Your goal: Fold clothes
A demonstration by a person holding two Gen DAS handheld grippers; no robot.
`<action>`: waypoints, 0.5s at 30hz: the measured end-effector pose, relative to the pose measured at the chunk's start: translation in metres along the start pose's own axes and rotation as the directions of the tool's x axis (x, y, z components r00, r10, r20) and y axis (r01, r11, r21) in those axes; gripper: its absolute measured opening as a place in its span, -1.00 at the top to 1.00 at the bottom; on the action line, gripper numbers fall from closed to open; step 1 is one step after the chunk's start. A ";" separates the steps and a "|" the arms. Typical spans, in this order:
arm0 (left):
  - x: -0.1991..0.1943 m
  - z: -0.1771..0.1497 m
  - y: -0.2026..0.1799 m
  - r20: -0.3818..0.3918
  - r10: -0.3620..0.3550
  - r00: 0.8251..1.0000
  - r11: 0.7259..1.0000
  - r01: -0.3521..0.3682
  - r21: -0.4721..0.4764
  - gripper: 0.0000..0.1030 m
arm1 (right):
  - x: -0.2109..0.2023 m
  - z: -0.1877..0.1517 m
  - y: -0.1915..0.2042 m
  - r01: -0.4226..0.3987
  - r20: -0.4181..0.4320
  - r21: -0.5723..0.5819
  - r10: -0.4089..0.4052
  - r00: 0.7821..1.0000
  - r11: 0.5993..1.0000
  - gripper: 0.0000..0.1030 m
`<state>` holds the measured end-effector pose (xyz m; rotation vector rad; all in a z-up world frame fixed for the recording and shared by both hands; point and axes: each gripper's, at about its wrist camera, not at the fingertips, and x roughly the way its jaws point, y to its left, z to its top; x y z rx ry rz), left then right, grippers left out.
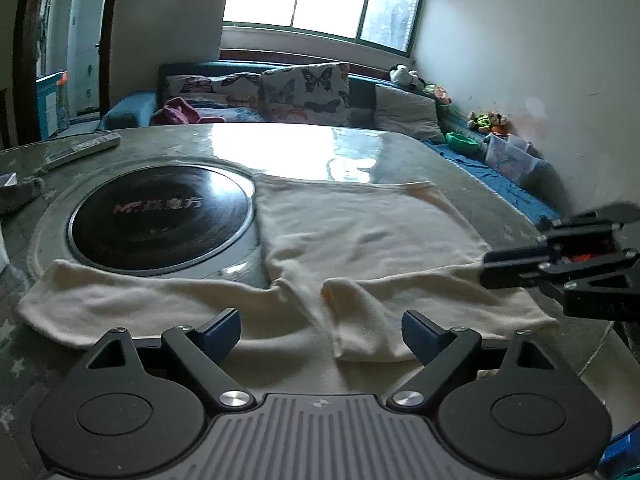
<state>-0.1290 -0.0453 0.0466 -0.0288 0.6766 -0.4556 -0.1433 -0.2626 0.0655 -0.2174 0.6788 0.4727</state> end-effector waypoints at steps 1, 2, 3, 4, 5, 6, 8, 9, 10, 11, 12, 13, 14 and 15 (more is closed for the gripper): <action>0.002 0.001 -0.003 0.000 -0.010 1.000 1.000 0.010 0.003 -0.71 | -0.002 -0.008 -0.008 0.020 -0.016 0.022 -0.020 1.000 1.000 0.81; 0.003 0.002 -0.006 0.000 -0.020 1.000 1.000 0.020 0.008 -0.68 | -0.004 -0.017 -0.017 0.044 -0.035 0.046 -0.043 0.998 0.998 0.81; 0.005 0.003 -0.010 0.002 -0.034 0.999 0.999 0.034 0.017 -0.63 | -0.007 -0.026 -0.026 0.069 -0.054 0.071 -0.065 0.996 0.995 0.81; 0.006 0.004 -0.015 0.005 -0.047 0.999 0.999 0.047 0.026 -0.61 | -0.008 -0.034 -0.033 0.085 -0.071 0.093 -0.079 0.994 0.992 0.81; 0.007 0.005 -0.021 0.011 -0.061 0.998 0.997 0.061 0.038 -0.60 | -0.009 -0.042 -0.038 0.096 -0.085 0.114 -0.087 0.993 0.989 0.81; 0.007 0.006 -0.026 0.016 -0.075 0.997 0.996 0.074 0.050 -0.59 | -0.010 -0.050 -0.043 0.108 -0.099 0.134 -0.095 0.991 0.985 0.81; 0.012 0.008 -0.035 0.017 -0.101 0.995 0.992 0.100 0.072 -0.59 | -0.011 -0.062 -0.050 0.112 -0.112 0.166 -0.094 0.989 0.980 0.78; 0.016 0.009 -0.039 0.007 -0.112 0.994 0.991 0.111 0.074 -0.59 | -0.011 -0.067 -0.053 0.112 -0.116 0.180 -0.092 0.989 0.977 0.77; 0.020 0.010 -0.043 -0.003 -0.122 0.992 0.990 0.122 0.076 -0.60 | -0.013 -0.068 -0.055 0.111 -0.115 0.187 -0.090 0.989 0.976 0.75; 0.023 0.010 -0.046 -0.010 -0.134 0.991 0.988 0.134 0.078 -0.63 | -0.014 -0.068 -0.057 0.109 -0.111 0.189 -0.089 0.990 0.976 0.68; 0.026 0.009 -0.049 -0.016 -0.143 0.990 0.986 0.144 0.079 -0.72 | -0.018 -0.066 -0.058 0.111 -0.101 0.186 -0.093 0.991 0.976 0.66; 0.029 0.009 -0.051 -0.022 -0.148 0.989 0.985 0.149 0.081 -0.78 | -0.022 -0.062 -0.060 0.112 -0.082 0.182 -0.098 0.992 0.977 0.65; 0.032 0.008 -0.053 -0.028 -0.153 0.988 0.984 0.155 0.083 -0.78 | -0.021 -0.059 -0.061 0.110 -0.071 0.181 -0.099 0.993 0.977 0.65; 0.034 0.008 -0.055 -0.036 -0.160 0.986 0.983 0.162 0.083 -0.82 | -0.018 -0.059 -0.062 0.107 -0.069 0.183 -0.096 0.993 0.977 0.65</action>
